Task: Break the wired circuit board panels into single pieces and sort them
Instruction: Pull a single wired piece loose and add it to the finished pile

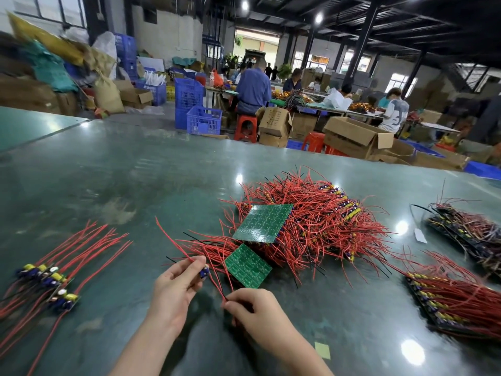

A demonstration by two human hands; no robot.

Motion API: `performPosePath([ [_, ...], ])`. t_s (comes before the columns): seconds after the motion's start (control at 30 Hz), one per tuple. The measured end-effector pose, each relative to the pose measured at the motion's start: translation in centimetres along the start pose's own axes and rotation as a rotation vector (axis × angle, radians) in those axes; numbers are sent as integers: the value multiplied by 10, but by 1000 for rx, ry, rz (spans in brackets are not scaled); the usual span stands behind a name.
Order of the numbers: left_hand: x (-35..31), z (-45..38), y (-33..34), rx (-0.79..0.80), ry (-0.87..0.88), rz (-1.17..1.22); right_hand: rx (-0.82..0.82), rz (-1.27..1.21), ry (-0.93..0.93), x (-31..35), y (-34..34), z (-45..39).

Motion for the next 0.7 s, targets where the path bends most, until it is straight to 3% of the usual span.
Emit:
performPosePath([
  [0.2, -2, -4, -8, -78, 40, 110, 73, 10, -14, 2, -2, 2],
  [0.3, -3, -2, -2, 21, 23, 116, 180, -29, 18, 3, -3, 4],
  [0.37, -6, 2, 4, 179, -25, 85, 35, -93, 32, 1, -11, 4],
  [0.47, -3, 13, 15, 396, -77, -218, -215, -272, -27, -1, -25, 2],
  [0.57, 4, 22, 24, 485, -34, -515, -181, -240, -36, -1, -23, 1],
  [0.7, 5, 20, 22, 484, 16, -609, -179, -195, -7, -3, -18, -1],
])
Point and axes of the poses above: each hand's wrist, its own z-axis away from the middle knuckle, its own y-axis out of the palm, x = y × z, the point moved 1 cm from there along -z, towards the middle knuckle, and after that the axes turned 13 degrees about x, right-handed, at the moved point
